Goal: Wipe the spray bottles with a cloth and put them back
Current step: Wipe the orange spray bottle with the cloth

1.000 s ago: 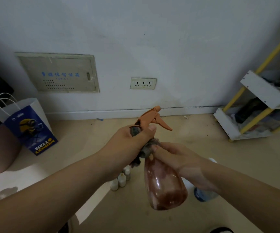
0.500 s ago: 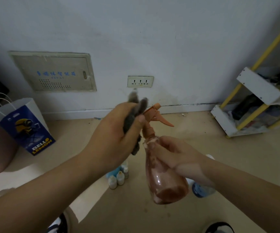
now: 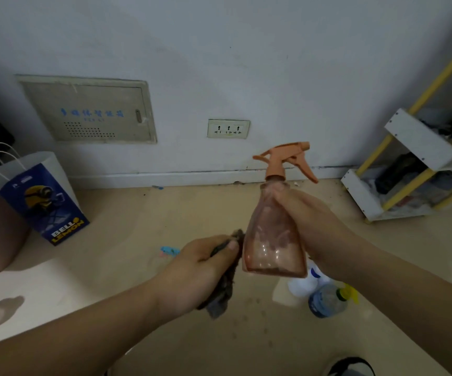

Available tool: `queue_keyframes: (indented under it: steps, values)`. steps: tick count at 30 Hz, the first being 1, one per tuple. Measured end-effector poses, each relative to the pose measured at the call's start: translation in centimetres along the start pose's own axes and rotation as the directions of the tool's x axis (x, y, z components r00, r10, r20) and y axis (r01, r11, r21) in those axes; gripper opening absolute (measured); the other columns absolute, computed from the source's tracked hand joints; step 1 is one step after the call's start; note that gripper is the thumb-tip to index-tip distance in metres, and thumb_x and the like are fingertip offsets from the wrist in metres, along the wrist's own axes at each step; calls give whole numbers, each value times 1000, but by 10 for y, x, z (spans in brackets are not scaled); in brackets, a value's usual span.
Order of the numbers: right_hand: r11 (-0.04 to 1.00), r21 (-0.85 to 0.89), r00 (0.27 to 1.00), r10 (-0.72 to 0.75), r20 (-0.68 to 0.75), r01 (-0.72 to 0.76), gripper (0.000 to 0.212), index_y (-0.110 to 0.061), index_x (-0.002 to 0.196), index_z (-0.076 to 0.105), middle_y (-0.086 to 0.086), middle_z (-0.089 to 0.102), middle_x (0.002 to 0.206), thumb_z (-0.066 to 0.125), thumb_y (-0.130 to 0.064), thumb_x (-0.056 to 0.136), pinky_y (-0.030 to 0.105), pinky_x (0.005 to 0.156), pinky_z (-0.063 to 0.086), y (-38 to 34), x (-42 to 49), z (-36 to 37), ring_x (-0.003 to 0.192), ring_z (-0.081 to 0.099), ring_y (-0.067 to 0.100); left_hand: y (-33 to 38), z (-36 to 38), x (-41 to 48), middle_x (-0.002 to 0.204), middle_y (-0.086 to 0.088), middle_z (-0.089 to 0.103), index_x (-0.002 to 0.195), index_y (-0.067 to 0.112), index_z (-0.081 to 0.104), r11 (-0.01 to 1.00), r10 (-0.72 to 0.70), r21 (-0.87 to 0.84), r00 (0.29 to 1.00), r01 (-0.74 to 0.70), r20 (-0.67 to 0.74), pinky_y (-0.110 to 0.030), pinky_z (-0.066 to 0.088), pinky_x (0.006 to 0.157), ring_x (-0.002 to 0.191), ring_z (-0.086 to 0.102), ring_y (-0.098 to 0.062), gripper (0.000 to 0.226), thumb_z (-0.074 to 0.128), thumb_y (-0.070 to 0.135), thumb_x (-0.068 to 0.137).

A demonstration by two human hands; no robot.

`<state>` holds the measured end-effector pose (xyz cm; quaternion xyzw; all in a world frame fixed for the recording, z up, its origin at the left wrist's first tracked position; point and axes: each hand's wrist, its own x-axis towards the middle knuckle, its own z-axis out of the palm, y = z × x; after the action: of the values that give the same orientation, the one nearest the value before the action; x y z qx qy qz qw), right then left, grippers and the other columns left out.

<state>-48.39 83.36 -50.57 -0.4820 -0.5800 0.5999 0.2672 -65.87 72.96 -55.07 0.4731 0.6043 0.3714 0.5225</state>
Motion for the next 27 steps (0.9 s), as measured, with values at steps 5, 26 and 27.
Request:
queue_keyframes:
  steps: [5,26,27]
  values:
    - [983,-127,984,-116,136,134,41,-18,109,69,4,76,97,62,-52,87,27,77,62,4,-8,8,87,75,18,22,-8,2,99,-23,70,107,14,72,970,26,-235,989,-60,-145,-36,54,74,82,69,-31,31,48,33,107]
    - [866,-353,906,-225,358,355,32,-42,123,66,9,67,97,64,-43,91,33,77,50,16,-13,10,85,56,29,13,-1,-2,103,0,69,118,26,56,920,373,149,927,-363,-37,-50,57,80,93,69,-23,27,61,17,93]
    - [884,-328,919,-226,323,333,34,-37,124,68,14,66,92,68,-38,90,31,74,50,17,-13,10,81,56,30,12,-1,-2,100,1,69,117,27,57,913,388,156,920,-377,-46,-48,58,77,89,70,-21,27,63,15,94]
